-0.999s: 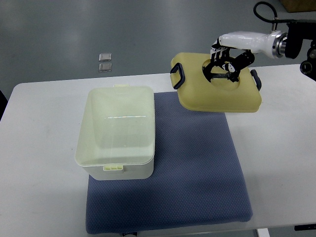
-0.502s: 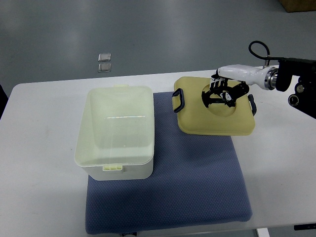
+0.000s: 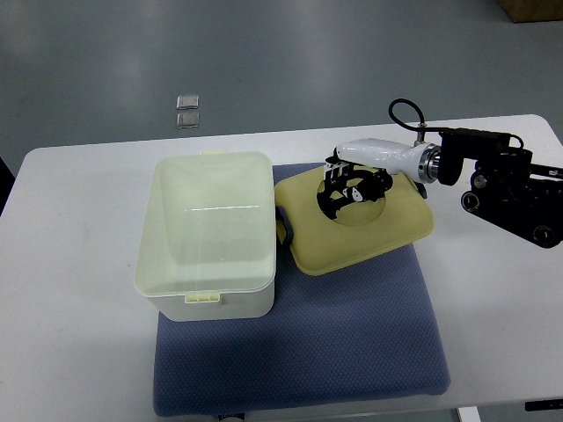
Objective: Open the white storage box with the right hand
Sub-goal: 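Open the right hand, release the handle and raise the hand away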
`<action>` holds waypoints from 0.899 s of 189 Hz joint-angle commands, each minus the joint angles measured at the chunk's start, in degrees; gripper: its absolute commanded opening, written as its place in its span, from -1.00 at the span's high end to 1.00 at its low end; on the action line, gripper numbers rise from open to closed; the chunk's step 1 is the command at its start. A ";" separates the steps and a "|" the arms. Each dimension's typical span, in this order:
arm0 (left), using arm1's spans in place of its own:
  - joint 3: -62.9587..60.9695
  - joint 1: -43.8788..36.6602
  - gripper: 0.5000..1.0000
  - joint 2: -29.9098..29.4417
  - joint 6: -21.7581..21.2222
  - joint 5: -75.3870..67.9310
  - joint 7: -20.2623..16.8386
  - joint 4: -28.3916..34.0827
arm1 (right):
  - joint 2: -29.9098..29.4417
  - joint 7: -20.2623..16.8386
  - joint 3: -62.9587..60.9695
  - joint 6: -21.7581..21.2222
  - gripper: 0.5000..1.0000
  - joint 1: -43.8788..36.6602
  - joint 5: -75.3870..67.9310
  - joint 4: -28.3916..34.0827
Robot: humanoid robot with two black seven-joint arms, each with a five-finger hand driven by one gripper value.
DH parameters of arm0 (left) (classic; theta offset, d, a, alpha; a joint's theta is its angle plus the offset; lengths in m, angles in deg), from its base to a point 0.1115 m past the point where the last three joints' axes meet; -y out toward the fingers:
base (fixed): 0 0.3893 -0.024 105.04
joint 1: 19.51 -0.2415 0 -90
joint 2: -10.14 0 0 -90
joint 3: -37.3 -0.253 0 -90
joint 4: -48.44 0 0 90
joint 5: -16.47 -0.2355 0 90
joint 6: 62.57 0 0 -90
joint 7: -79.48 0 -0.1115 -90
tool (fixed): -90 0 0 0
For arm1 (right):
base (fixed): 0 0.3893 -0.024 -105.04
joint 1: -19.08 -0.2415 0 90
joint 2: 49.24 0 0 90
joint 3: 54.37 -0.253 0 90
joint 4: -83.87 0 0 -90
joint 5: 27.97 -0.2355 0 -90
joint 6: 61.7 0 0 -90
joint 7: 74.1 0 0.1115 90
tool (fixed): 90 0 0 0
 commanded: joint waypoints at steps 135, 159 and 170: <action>-0.09 0.00 -1.00 0.00 0.00 0.00 0.09 -0.09 | 2.60 -4.22 -19.81 -14.86 -0.75 0.14 -37.88 -7.50; -0.09 0.00 -1.00 0.00 0.09 -0.08 0.09 -0.09 | -2.85 -5.45 -22.71 -13.02 -0.74 1.11 -59.34 -14.45; -0.09 0.00 -1.00 0.00 0.09 -0.08 0.09 -0.18 | -5.39 -8.43 -22.71 -9.68 -0.74 1.20 -71.89 -17.25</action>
